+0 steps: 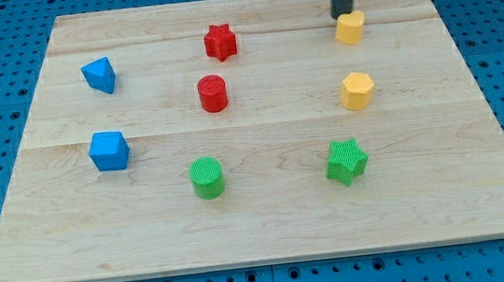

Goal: Point your arm to top right

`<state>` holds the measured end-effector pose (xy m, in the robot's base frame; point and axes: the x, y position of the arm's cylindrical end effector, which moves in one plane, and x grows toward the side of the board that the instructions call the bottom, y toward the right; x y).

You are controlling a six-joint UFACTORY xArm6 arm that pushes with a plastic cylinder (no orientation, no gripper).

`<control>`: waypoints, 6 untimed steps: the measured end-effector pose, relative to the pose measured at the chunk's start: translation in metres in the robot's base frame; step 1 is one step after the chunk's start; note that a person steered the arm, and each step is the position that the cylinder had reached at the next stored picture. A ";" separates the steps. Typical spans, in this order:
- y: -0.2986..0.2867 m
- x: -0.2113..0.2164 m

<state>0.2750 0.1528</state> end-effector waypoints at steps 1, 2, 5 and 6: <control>0.002 -0.025; 0.004 -0.038; 0.130 -0.038; 0.143 -0.072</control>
